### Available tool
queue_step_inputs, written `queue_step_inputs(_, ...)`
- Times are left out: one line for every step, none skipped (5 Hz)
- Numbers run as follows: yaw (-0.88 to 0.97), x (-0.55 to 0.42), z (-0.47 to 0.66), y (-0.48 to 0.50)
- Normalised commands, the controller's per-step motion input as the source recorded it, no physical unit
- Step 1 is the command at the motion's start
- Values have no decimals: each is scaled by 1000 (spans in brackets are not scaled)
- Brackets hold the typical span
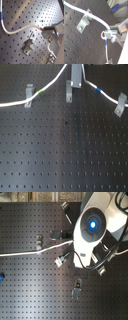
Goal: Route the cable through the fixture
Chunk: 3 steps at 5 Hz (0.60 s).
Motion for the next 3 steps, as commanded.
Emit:
queue_step_inputs(-269, -300, 491, -82)
queue_step_inputs(-266, -429, 506, 43)
queue_step_inputs(-86, -397, 444, 82)
